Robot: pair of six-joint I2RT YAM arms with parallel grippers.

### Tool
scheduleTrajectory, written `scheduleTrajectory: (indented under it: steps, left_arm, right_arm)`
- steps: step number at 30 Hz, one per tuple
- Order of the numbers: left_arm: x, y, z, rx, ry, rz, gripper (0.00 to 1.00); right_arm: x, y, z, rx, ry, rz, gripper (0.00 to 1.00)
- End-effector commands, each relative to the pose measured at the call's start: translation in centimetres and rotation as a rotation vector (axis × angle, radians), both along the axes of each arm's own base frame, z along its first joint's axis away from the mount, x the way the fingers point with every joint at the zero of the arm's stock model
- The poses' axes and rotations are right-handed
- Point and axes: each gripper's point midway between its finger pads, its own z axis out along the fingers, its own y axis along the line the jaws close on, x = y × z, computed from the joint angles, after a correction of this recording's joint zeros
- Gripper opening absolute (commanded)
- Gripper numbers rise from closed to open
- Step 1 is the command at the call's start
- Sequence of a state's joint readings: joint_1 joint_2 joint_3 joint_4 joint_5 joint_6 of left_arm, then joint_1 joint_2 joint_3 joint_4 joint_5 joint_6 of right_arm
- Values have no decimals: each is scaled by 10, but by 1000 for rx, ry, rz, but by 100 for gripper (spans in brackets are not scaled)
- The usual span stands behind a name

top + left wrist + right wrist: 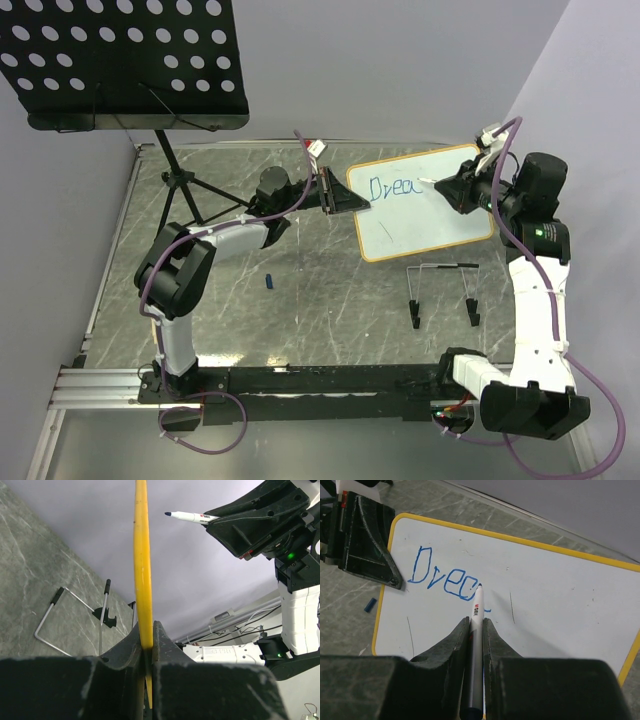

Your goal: Write a sentence on the whiteboard

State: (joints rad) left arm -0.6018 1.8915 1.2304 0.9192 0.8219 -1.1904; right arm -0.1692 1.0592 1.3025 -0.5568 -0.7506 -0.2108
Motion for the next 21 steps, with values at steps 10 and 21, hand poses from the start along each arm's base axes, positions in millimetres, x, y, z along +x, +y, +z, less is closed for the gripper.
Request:
scheduleTrajectory:
  steps: [10, 21]
  left_arm:
    - [-19, 9, 75, -166, -188, 1, 1]
    - [-20, 8, 78, -167, -190, 10, 1]
  right_arm:
    - [11, 0, 2, -31, -30, 28, 0]
    - [16, -6, -6, -47, -5, -2, 0]
